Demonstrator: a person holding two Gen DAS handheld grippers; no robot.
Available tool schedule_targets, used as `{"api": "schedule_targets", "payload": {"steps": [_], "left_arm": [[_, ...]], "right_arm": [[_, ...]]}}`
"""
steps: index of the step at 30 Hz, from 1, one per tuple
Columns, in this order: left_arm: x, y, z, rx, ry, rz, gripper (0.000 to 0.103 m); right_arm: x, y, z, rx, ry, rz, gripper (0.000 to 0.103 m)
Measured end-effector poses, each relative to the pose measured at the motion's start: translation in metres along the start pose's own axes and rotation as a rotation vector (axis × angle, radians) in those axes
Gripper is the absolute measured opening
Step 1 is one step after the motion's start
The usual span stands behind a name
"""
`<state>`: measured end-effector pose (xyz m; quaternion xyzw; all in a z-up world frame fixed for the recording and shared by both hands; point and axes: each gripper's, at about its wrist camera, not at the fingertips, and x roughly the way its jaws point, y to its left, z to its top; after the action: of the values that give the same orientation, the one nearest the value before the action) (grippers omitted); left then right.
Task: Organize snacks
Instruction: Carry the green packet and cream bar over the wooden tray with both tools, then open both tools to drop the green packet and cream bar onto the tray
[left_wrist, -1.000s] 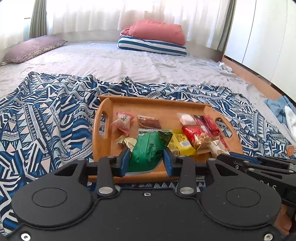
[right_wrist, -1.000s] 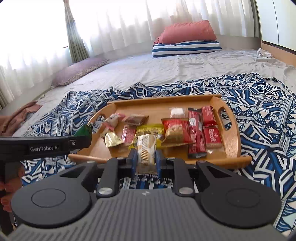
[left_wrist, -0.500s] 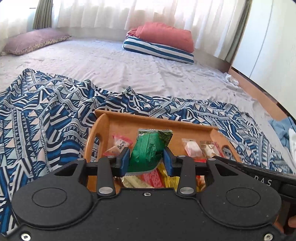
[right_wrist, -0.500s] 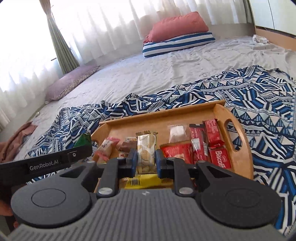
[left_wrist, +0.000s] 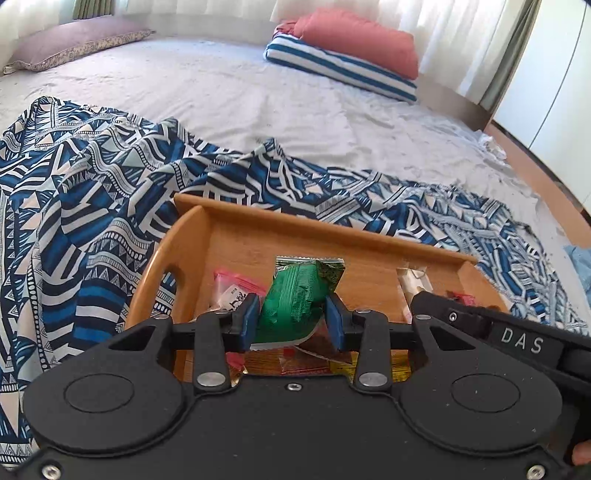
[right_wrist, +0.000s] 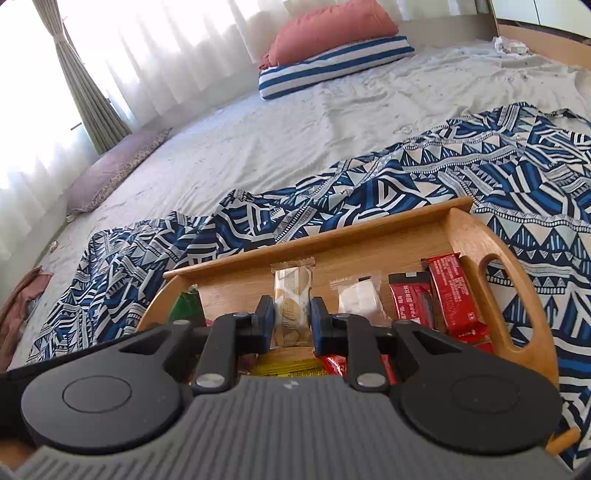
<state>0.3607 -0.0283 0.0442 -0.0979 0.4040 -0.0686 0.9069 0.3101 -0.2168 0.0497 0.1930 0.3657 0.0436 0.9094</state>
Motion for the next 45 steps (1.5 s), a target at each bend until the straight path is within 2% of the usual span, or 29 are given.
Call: {"api": "schedule_targets", "payload": {"steps": [5, 15, 37, 42, 45], "left_arm": [[0.014, -0.004, -0.003, -0.001, 0.005, 0.026, 0.037], [0.026, -0.008, -0.005, 0.005, 0.005, 0.035, 0.036], [0.021, -0.01, -0.005, 0.035, 0.01, 0.036, 0.036], [0.009, -0.01, -0.003, 0.033, -0.001, 0.041, 0.042], [-0.002, -0.01, -0.001, 0.034, -0.016, 0.049, 0.05]], "right_arm": [[0.02, -0.006, -0.002, 0.031, 0.03, 0.005, 0.025], [0.035, -0.005, -0.01, -0.026, 0.041, -0.01, 0.025], [0.035, -0.006, -0.015, -0.042, 0.03, 0.005, 0.029], [0.026, -0.002, -0.013, -0.051, 0.019, 0.008, 0.029], [0.017, 0.001, -0.011, -0.069, 0.004, 0.004, 0.032]]}}
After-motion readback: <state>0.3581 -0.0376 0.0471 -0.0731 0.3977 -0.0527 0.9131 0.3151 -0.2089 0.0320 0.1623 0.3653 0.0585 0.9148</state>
